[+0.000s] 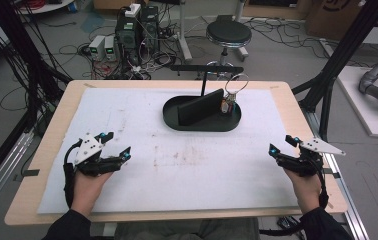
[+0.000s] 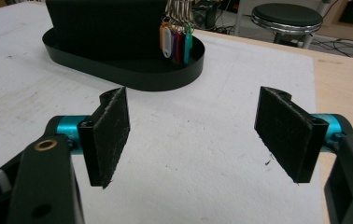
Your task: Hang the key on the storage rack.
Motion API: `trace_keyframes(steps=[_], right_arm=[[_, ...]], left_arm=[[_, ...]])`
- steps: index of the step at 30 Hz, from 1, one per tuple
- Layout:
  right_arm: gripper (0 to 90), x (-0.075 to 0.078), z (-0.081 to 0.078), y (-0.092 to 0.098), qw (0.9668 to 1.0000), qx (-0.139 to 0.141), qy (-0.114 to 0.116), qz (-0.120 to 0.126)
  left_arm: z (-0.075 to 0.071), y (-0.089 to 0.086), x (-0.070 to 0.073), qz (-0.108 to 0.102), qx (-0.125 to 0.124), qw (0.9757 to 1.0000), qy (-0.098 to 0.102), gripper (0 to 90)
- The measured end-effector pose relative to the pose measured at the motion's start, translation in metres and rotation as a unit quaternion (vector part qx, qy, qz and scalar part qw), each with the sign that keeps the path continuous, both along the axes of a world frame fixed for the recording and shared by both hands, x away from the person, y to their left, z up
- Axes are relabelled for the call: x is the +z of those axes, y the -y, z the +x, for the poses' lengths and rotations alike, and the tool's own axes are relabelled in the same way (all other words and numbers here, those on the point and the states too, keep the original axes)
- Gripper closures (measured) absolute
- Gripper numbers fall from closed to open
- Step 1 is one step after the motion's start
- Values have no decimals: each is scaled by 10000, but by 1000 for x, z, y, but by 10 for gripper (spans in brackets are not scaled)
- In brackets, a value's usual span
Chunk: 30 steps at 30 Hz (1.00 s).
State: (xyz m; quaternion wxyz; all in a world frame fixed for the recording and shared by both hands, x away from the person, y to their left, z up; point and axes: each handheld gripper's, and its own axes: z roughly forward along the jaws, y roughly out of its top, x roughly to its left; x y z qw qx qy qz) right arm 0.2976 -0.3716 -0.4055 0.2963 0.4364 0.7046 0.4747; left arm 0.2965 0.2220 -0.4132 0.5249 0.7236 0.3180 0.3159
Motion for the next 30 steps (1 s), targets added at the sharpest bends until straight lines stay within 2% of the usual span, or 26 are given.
trace_keyframes(steps=[8,30], right_arm=[[266,-2,2,5,9999,-49,-63,96],[264,-3,7,1,9999,-16,-94,31]], left_arm=[[-2,-2,2,-33,34,10000,-14,225],[-5,-9,1,-46,142,9999,-48,226]])
